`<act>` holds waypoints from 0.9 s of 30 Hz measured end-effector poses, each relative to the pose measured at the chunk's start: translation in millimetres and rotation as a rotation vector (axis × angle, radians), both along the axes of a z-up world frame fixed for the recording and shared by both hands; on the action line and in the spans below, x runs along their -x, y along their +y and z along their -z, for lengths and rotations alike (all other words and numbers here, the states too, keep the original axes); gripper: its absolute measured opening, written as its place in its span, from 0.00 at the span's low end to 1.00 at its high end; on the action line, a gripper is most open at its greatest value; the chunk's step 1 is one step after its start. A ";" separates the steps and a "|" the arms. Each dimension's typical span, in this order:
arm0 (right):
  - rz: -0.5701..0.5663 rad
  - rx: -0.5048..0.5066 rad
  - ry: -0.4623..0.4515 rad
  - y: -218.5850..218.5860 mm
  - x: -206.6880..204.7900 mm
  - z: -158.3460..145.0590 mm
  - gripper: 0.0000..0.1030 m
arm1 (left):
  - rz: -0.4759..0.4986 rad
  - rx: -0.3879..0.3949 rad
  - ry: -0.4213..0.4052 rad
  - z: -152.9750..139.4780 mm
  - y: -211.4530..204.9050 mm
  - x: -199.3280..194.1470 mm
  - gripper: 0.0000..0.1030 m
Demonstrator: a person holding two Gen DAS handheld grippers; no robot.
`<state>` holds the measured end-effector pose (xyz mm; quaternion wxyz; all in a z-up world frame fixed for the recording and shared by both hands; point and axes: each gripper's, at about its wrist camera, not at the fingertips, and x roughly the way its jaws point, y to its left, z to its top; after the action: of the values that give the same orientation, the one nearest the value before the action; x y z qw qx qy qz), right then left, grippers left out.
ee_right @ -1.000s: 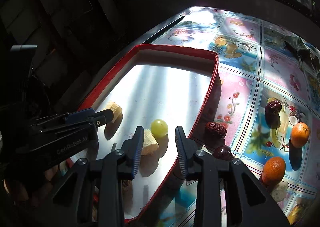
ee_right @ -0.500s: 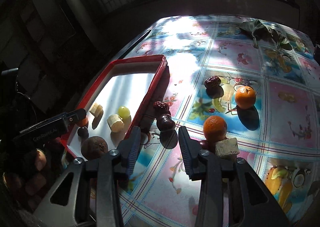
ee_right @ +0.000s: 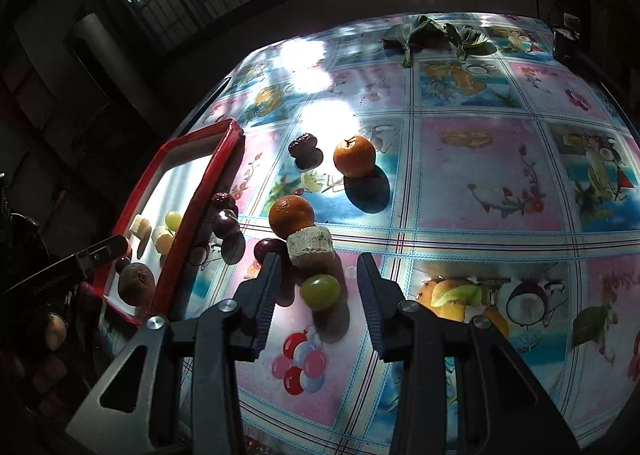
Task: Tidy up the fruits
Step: 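Withdraw both tools from the tray back toward the remaining fruit, then move left tool to a dark red date while right tool moves to a mandarin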
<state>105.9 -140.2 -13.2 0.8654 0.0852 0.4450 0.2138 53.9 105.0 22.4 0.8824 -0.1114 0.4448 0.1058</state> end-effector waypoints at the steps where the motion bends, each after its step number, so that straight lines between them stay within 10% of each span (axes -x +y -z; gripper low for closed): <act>1: 0.004 -0.001 0.001 -2.8 -0.2 0.8 0.40 | 0.011 0.002 0.001 0.0 -3.9 -0.3 0.60; 15: 0.012 -0.018 -0.025 -13.6 -10.4 -5.5 0.40 | 0.085 0.067 0.017 0.3 -35.2 -9.2 0.60; 27: -0.018 0.036 0.022 11.3 -90.0 3.6 0.40 | 0.158 0.062 0.068 8.9 -49.0 -110.7 0.60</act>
<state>196.0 -128.9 -16.8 0.8601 0.0679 0.4589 0.2123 164.6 56.0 13.5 0.8685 -0.0994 0.4850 0.0259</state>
